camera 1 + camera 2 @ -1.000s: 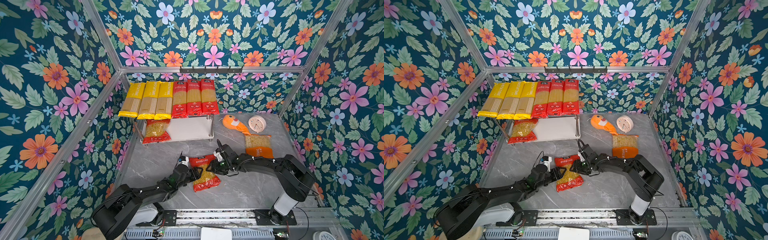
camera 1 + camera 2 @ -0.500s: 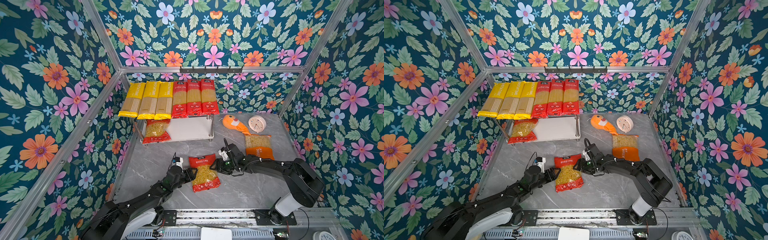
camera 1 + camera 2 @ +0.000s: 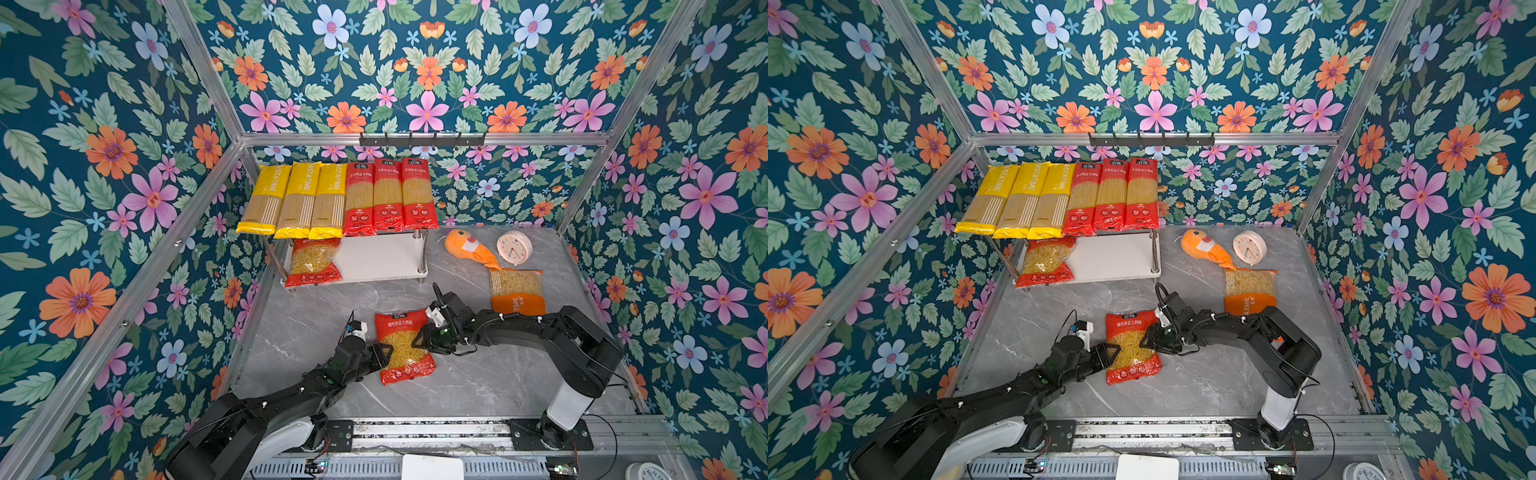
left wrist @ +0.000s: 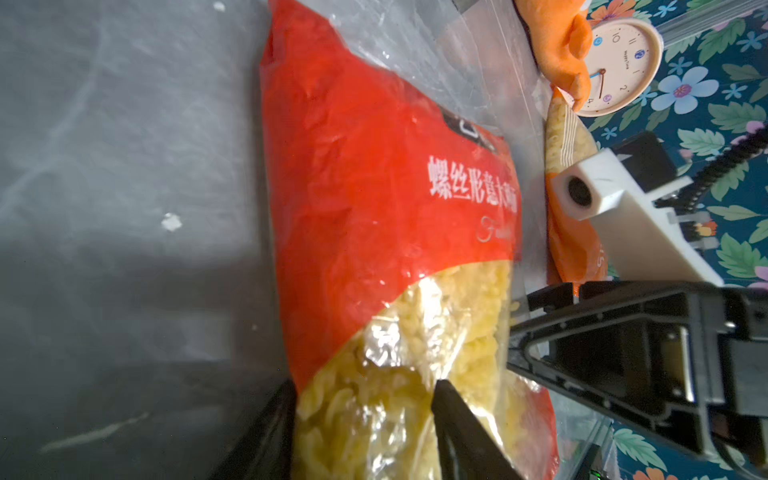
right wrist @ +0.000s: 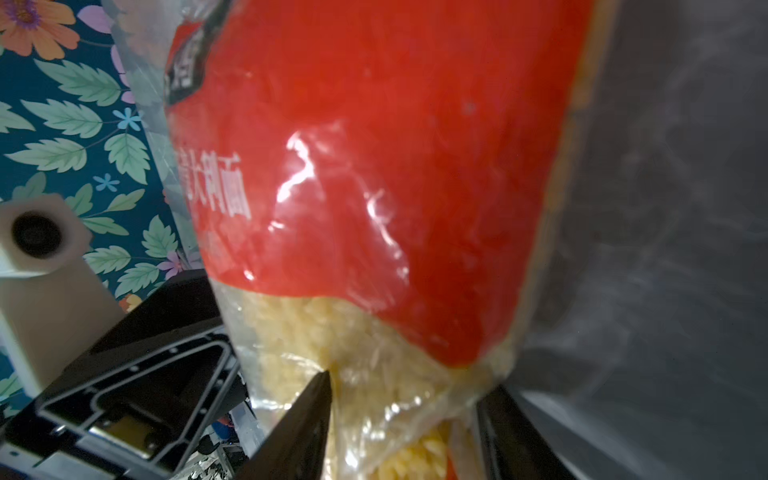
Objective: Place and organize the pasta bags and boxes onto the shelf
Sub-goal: 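Grasp the red fusilli bag with both grippers and lift it, then carry the fusilli bag with both grippers to the lower shelf level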
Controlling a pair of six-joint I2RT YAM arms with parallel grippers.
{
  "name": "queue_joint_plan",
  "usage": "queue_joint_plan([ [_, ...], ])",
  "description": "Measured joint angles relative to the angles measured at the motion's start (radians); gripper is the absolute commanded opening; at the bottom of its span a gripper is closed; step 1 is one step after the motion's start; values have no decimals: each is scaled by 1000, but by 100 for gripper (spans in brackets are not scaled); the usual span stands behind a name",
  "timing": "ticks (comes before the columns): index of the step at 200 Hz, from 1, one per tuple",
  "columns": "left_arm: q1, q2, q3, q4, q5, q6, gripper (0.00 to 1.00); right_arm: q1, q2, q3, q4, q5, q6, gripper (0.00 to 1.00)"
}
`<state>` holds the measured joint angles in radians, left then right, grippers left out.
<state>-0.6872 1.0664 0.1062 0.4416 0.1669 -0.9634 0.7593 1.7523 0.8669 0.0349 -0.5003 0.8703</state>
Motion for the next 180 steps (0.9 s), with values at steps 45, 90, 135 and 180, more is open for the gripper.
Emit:
queue_joint_plan([
  [45, 0, -64, 7, -12, -15, 1, 26, 1, -7, -35, 98, -23, 44, 27],
  [90, 2, -93, 32, -65, -35, 23, 18, 0, -7, -67, 212, -40, 109, 17],
  [135, 1, -150, 61, -146, -65, 37, 14, 0, -4, -84, 318, -47, 171, 13],
  [180, 1, -168, 71, -179, -90, 54, 11, 1, 4, -71, 359, -49, 197, 11],
])
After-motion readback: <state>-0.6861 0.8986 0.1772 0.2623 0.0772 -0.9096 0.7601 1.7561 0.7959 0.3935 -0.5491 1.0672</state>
